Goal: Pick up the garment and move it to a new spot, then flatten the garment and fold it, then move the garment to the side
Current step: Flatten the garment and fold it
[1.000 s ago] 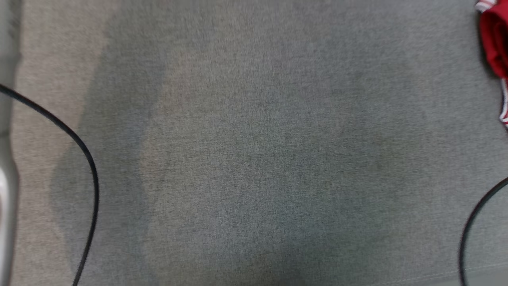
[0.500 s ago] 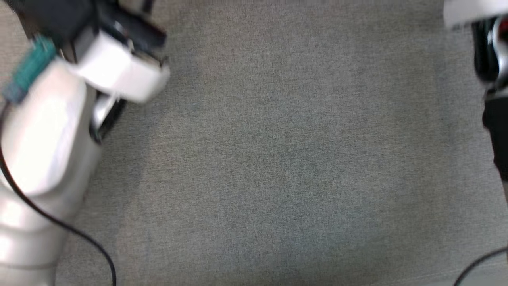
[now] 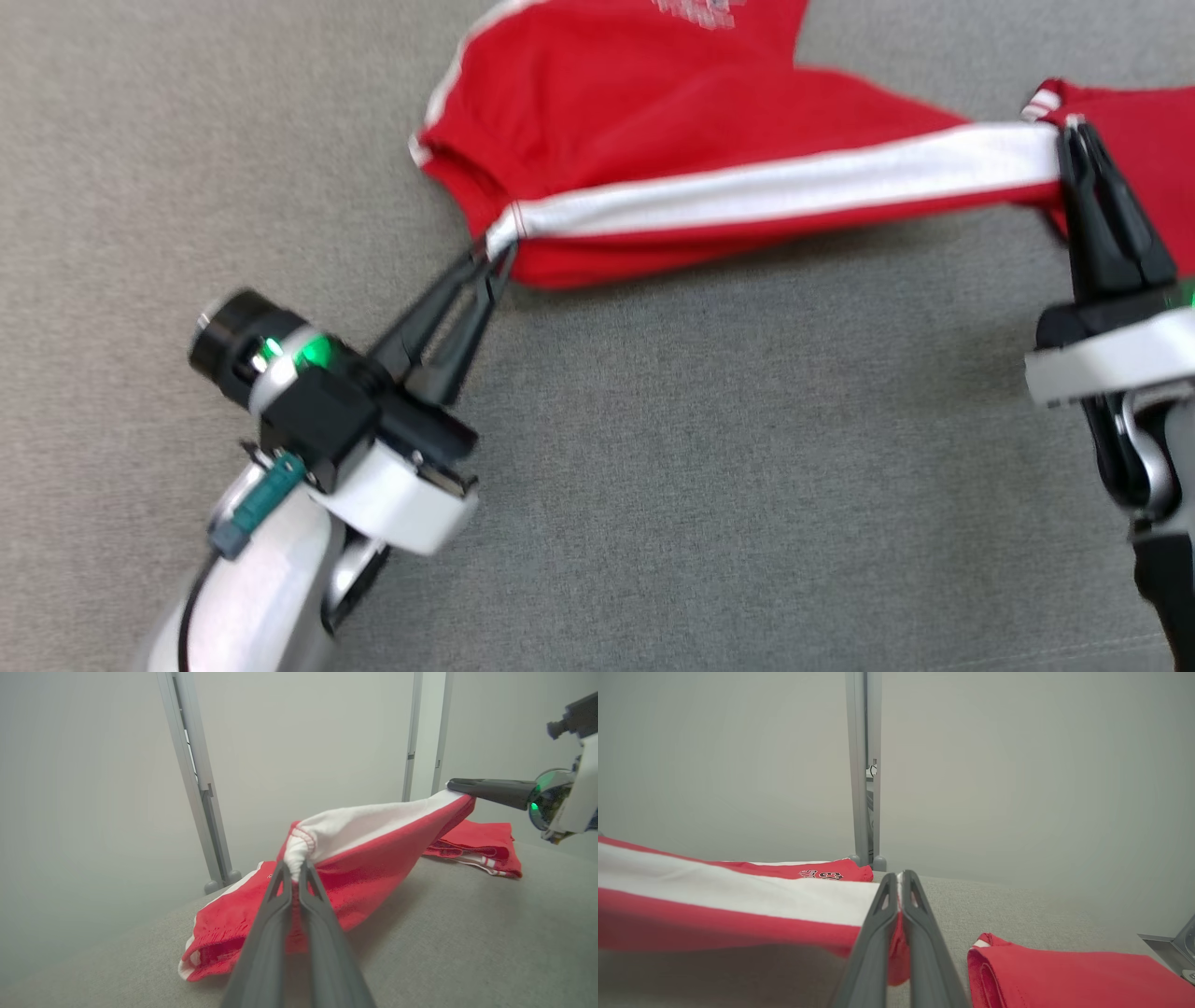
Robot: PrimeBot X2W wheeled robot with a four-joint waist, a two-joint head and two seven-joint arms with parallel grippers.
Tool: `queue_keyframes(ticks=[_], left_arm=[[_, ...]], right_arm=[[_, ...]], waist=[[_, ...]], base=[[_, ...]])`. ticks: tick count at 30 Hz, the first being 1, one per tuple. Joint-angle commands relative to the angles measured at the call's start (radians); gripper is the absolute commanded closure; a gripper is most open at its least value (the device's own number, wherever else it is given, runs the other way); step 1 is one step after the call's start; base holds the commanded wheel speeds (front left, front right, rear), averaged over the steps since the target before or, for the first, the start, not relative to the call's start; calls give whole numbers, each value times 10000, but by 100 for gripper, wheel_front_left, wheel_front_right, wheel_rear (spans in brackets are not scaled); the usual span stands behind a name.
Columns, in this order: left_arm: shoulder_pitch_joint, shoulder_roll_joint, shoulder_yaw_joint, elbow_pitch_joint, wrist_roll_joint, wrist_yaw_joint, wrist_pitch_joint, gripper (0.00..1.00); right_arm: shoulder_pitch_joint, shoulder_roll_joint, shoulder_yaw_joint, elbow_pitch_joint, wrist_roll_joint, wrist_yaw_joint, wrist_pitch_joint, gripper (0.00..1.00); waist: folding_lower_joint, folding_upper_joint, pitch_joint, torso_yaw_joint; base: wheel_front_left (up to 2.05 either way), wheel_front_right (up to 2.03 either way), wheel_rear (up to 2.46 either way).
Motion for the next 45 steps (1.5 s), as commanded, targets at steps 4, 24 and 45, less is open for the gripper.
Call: queue_keyframes(ticks=[4, 24, 45], left_arm=[[1103, -145, -97, 68, -54, -8, -24, 100], [4037, -502, -318, 493, -1021, -8, 27, 100], [1199, -2286, -692, 2586, -5035, 354, 880, 100]], right_arm=[[1509, -71, -375, -666, 60, -1, -14, 100], [3975, 88, -894, -1079, -202, -3, 606, 100], [-3297, -454, 1665, 5447, -668, -4, 2299, 100]], waist=[[-1, 0, -1486, 150], [-1, 0, -2989, 283], [-1, 0, -950, 2576]], base=[[0, 0, 0], [0, 0, 0], [0, 0, 0]])
